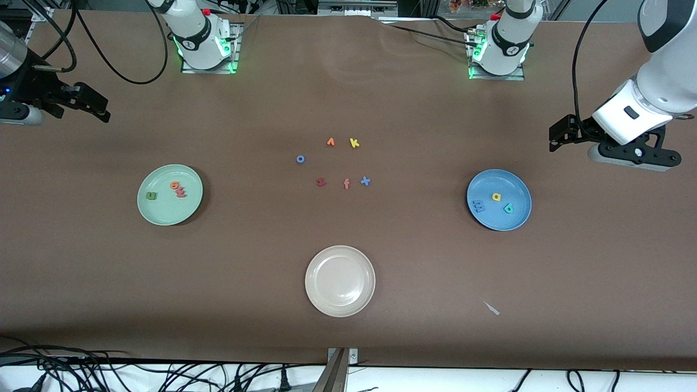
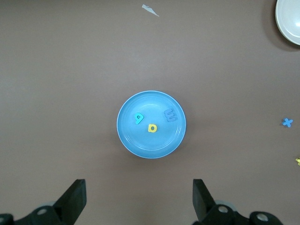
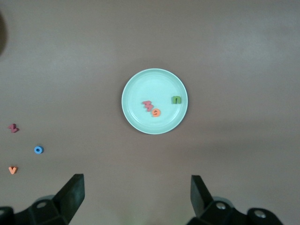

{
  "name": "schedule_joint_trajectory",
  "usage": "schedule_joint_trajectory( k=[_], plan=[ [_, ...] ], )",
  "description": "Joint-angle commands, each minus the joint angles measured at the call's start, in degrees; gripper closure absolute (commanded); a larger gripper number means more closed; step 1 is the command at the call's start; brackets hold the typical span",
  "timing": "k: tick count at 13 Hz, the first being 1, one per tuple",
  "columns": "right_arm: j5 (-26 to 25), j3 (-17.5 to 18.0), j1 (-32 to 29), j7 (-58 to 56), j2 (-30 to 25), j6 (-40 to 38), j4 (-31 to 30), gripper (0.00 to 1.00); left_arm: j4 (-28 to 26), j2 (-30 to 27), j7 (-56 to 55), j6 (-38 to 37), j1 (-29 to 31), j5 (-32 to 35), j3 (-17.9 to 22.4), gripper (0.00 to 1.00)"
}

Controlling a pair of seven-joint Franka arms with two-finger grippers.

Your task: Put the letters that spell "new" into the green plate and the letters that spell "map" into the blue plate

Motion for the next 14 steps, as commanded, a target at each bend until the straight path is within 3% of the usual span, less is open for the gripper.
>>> schedule_joint_trajectory(
  k=[1,5,14],
  plan=[
    [-0.7,-1.2,-0.5,-1.8,0.1,-2.5,2.2,0.0,2.1,1.4,1.0,-0.7,0.1,0.4,-0.2,0.0],
    [0.5,-3.6,-0.5,-4.1,0.3,-3.5,1.9,0.0,2.1,1.4,1.0,-0.7,-0.1,0.4,-0.4,0.0],
    [-0.2,-3.7,0.0,-4.3,2.5,-2.8,2.2,0.0,2.1,1.5,1.0,-1.0,-0.1,0.4,-0.4,0.0]
  ],
)
